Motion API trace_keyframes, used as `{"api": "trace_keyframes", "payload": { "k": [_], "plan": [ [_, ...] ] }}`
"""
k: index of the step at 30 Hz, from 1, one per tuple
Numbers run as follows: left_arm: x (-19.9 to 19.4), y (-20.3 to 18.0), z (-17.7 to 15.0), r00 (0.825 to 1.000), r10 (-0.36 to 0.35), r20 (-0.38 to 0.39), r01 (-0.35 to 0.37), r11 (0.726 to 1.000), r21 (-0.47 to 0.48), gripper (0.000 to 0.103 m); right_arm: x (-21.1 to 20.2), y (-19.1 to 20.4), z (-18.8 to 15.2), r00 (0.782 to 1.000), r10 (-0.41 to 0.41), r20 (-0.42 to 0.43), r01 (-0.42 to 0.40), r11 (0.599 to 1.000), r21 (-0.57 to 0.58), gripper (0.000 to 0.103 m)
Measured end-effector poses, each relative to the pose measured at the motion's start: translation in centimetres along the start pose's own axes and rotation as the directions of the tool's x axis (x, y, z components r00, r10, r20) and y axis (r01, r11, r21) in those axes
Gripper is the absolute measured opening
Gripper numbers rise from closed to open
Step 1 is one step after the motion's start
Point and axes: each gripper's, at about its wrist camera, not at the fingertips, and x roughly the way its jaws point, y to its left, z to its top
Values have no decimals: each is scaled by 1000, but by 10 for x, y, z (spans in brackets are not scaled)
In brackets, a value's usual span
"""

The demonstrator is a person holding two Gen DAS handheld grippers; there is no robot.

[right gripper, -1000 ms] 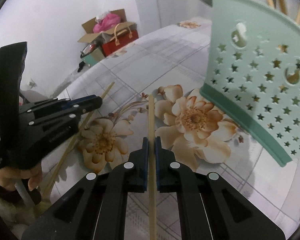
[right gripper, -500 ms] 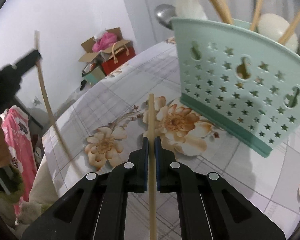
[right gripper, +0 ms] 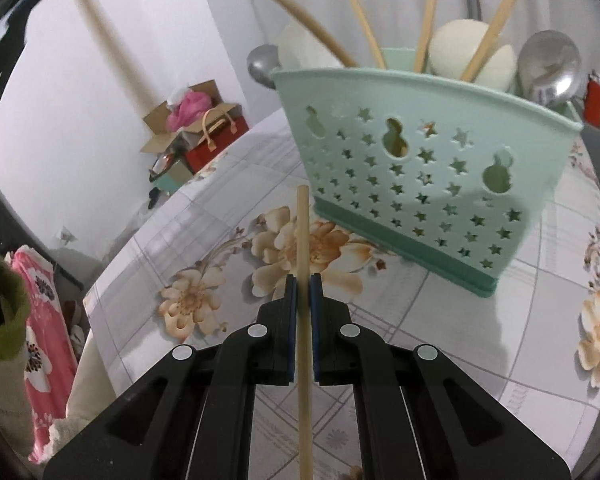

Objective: Organize utensils
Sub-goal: 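Raise both held chopsticks up above the green holder, then open the left gripper to drop its chopstick into the green holder, then lower the right gripper's chopstick into the holder and open it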

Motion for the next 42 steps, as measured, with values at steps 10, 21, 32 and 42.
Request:
{"api": "trace_keyframes", "payload": {
  "k": [10, 21, 32, 42],
  "plan": [
    [73, -16, 1, 998, -29, 52, 29, 1000, 1, 6, -21, -13, 2, 999, -31, 38, 30, 999, 28, 5],
    [109, 13, -67, 986, 40, -160, -49, 997, -52, 21, -42, -22, 6, 995, -51, 86, 48, 998, 41, 5],
    [27, 41, -74, 982, 146, -122, -146, 989, 16, 51, -104, -20, 63, 933, -20, 359, 14, 1000, 19, 4],
    [-45, 80, -140, 917, 293, -269, -297, 954, 24, 53, -156, -18, 121, 855, 16, 519, -10, 1000, -14, 4]
  ]
}}
